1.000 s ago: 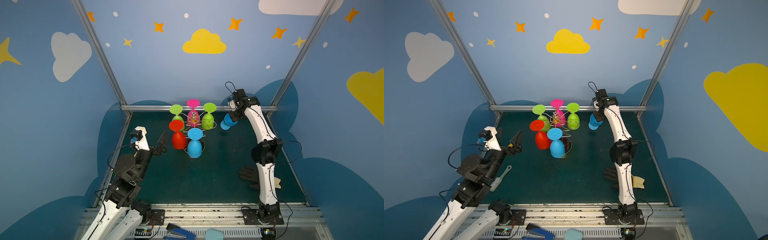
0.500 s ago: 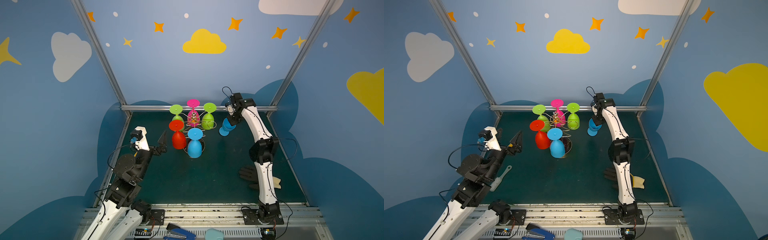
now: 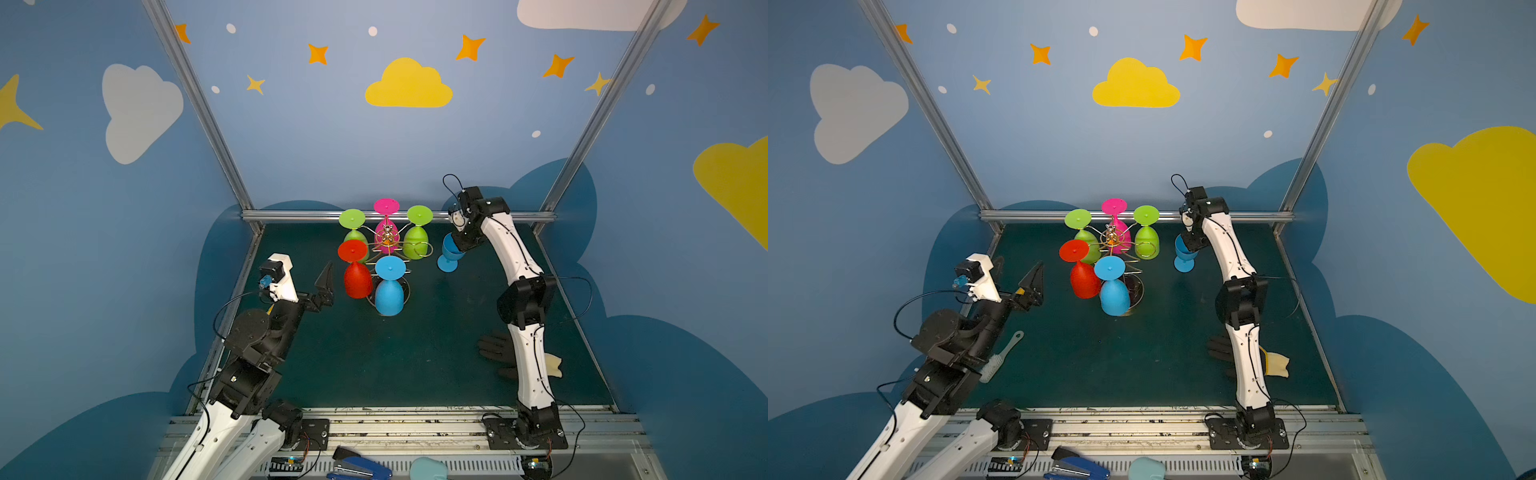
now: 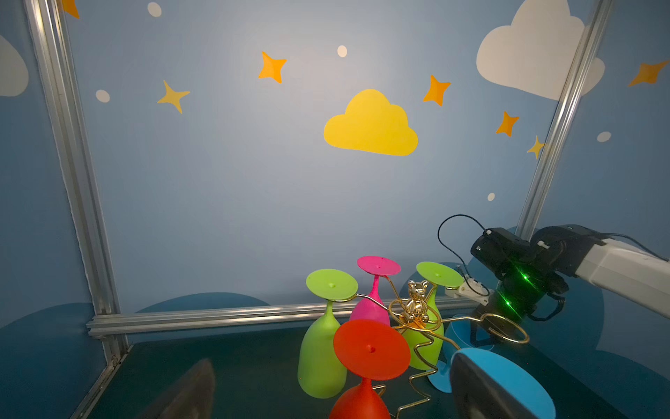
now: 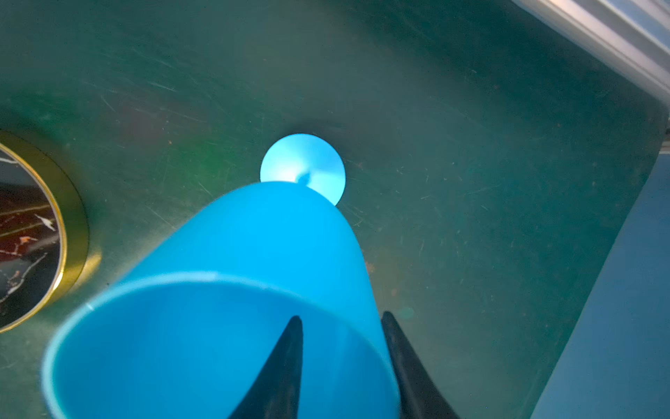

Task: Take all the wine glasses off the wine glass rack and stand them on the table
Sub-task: 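Carry the light blue glass with the right gripper and lower it upright beside the rack, then open the right gripper and lift it away from the standing glass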

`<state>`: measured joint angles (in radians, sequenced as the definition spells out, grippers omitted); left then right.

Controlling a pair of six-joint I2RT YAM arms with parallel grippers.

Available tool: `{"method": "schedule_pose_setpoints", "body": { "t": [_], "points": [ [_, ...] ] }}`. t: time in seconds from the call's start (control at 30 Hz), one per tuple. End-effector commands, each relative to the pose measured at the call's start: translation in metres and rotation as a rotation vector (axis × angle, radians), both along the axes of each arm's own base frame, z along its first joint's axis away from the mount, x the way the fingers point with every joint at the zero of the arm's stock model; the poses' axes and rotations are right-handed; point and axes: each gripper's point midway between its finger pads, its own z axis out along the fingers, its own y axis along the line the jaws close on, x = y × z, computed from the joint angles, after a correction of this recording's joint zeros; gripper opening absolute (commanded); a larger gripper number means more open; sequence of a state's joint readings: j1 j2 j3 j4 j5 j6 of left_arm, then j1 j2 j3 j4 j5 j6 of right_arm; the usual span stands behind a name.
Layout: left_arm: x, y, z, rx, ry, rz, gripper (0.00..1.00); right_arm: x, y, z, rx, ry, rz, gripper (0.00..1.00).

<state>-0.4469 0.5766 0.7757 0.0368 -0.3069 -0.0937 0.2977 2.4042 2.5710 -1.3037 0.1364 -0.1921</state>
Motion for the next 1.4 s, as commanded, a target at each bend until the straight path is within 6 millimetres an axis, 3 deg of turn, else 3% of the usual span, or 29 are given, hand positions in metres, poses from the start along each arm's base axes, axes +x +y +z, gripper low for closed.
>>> {"method": "schedule_pose_setpoints", "body": {
  "t": [0.0, 0.47, 0.63, 0.73, 0.87, 1.0, 1.13, 1.37],
  "points": [
    [-0.003, 0.001, 0.0, 0.005, -0.006, -0.004, 0.99, 0.003, 0.003, 0.02, 0.052, -0.043, -0.015, 0.43],
    [-0.007, 0.003, 0.003, -0.004, -0.021, -0.001, 0.99, 0.015, 0.0, 0.07, 0.218, -0.192, -0.097, 0.67],
    [-0.008, 0.004, 0.003, -0.008, -0.024, 0.001, 0.99, 0.015, -0.006, 0.094, 0.261, -0.259, -0.13, 0.68],
    [-0.009, 0.005, 0.004, -0.01, -0.027, 0.001, 1.0, 0.006, -0.007, 0.123, 0.328, -0.306, -0.152, 0.67],
    [-0.01, 0.005, 0.004, -0.015, -0.03, -0.001, 0.99, -0.024, 0.0, 0.166, 0.488, -0.35, -0.155, 0.66],
    [-0.011, 0.005, 0.004, -0.019, -0.033, -0.003, 0.99, -0.068, 0.01, 0.191, 0.668, -0.39, -0.139, 0.66],
    [-0.012, 0.005, 0.005, -0.022, -0.035, -0.008, 0.99, -0.119, 0.021, 0.198, 0.9, -0.485, -0.08, 0.66],
    [-0.013, 0.005, 0.006, -0.037, -0.042, -0.015, 0.99, -0.21, 0.043, 0.189, 1.101, -0.362, -0.042, 0.64]
  ]
}}
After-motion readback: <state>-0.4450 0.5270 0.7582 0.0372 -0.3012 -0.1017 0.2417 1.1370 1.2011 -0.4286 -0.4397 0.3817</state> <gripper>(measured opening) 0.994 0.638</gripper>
